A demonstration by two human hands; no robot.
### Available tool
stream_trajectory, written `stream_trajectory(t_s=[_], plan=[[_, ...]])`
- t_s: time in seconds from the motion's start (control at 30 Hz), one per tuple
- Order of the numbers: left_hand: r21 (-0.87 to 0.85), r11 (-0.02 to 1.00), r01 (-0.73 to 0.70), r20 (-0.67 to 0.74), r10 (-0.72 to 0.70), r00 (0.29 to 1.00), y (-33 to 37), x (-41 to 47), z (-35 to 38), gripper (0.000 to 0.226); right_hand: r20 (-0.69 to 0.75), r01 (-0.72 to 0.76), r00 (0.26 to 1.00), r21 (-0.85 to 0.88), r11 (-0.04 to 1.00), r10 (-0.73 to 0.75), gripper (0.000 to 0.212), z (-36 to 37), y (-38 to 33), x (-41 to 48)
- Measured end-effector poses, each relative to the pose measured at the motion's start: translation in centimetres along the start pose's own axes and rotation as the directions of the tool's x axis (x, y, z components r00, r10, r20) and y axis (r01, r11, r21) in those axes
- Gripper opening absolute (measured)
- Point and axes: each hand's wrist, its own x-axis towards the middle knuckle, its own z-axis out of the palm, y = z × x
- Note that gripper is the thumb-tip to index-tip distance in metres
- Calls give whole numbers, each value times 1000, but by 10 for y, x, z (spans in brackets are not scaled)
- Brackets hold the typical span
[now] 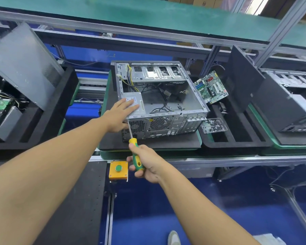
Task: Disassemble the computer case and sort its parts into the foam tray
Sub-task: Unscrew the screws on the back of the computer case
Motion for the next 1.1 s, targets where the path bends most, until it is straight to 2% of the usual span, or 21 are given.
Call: stream_trajectory(t_s=[0.07,0.17,0.27,0.33,0.37,0.6,0.73,0.83,0.97,1.0,1.1], plan=[[-4,1000,3,-2,-3,1000,0,-1,0,91,74,-84,994,55,995,80,38,-1,-6,-4],[1,1000,0,-8,0,1000,-1,0,0,91,120,-76,990,46,996,71,38,0,-6,-5],[11,1000,-1,-9,1,1000,-1,0,0,91,0,72,997,-123,990,-72,21,3,2,-4],[14,1000,-2,-6,2,1000,-1,1,1,91,-78,158,979,-298,941,-189,13,3,5,-5],[13,1000,-5,-4,5,1000,0,1,1,91,-96,174,972,-328,929,-216,12,3,7,-5],[3,1000,-8,-3,8,1000,0,1,0,92,-24,104,994,-79,991,-107,18,3,13,-2],[-25,1000,-11,-2,11,1000,-3,3,2,91,13,-10,1000,57,998,10,32,-1,6,-3],[-27,1000,-12,-3,11,1000,-3,3,2,91,20,13,1000,39,999,-14,37,-2,10,-3],[-30,1000,-9,-4,9,1000,-3,4,3,91,-67,191,978,-86,978,-197,18,-2,16,-2],[-28,1000,-9,-6,9,1000,-3,4,3,91,-95,206,972,-97,974,-215,19,-2,16,-1],[-24,1000,-7,-3,6,1000,-3,3,3,91,-98,155,982,-74,985,-162,22,-2,12,-2]])
